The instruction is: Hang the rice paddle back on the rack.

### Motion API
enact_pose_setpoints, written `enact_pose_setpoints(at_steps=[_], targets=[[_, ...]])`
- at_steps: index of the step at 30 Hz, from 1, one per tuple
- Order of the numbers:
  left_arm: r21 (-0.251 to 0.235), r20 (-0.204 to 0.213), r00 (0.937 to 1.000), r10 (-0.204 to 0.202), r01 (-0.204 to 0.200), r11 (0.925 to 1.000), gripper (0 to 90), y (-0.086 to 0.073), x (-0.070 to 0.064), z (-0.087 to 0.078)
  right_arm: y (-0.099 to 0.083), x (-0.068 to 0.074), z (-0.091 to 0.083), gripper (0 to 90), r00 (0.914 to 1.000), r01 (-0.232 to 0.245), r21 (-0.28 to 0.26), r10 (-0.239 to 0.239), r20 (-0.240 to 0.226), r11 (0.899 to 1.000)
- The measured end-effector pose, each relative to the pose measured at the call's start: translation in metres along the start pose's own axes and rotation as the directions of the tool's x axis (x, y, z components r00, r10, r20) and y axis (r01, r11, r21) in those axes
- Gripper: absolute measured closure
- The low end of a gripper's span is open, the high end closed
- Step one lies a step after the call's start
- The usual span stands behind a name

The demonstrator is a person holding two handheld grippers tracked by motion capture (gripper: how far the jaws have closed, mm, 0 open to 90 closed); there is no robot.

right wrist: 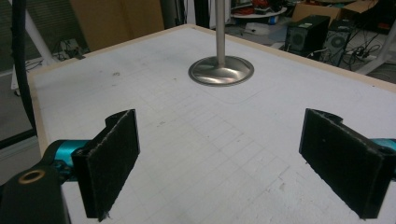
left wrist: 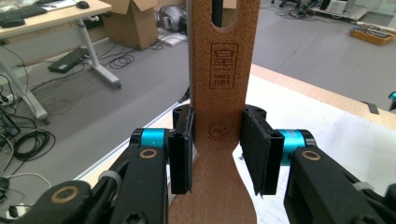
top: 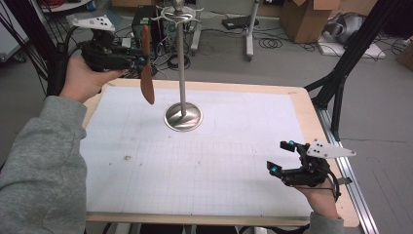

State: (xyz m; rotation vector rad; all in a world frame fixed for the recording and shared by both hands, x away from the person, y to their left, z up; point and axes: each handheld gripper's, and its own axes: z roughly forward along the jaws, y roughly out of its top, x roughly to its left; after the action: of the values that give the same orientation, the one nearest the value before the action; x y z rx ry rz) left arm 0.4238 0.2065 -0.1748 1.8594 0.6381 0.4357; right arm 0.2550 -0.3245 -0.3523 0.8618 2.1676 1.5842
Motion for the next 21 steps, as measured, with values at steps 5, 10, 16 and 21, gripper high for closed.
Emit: enact_pose_setpoints(at_steps=[5, 10, 16, 21], targets=[[0.002, -0.003, 1.0, 0.0, 0.0, 1.0, 65.0, 0.006, 0.005, 0.0, 0.0, 0.0, 0.0, 11.0, 1.0, 0.001, 0.004, -0.001, 0.001, 1.0], [-0.003, -0.007, 1.0, -0.004, 0.004, 1.0, 65.0, 0.012, 0.01, 0.001, 0.0, 0.0, 0.001, 11.0, 1.0, 0.001, 0.01, -0.001, 0.001, 1.0], [0.001, -0.01, 0.9998, -0.014, 0.014, 0.9999, 65.0, 0.015, 0.015, 0.004, -0.001, -0.002, 0.0, 11.0, 1.0, -0.004, 0.008, 0.003, 0.002, 1.0], [-0.002, -0.009, 0.9997, -0.023, 0.023, 0.9997, 65.0, 0.021, 0.016, 0.007, -0.001, -0.002, 0.0, 11.0, 1.0, -0.003, 0.008, 0.003, 0.0, 1.0]])
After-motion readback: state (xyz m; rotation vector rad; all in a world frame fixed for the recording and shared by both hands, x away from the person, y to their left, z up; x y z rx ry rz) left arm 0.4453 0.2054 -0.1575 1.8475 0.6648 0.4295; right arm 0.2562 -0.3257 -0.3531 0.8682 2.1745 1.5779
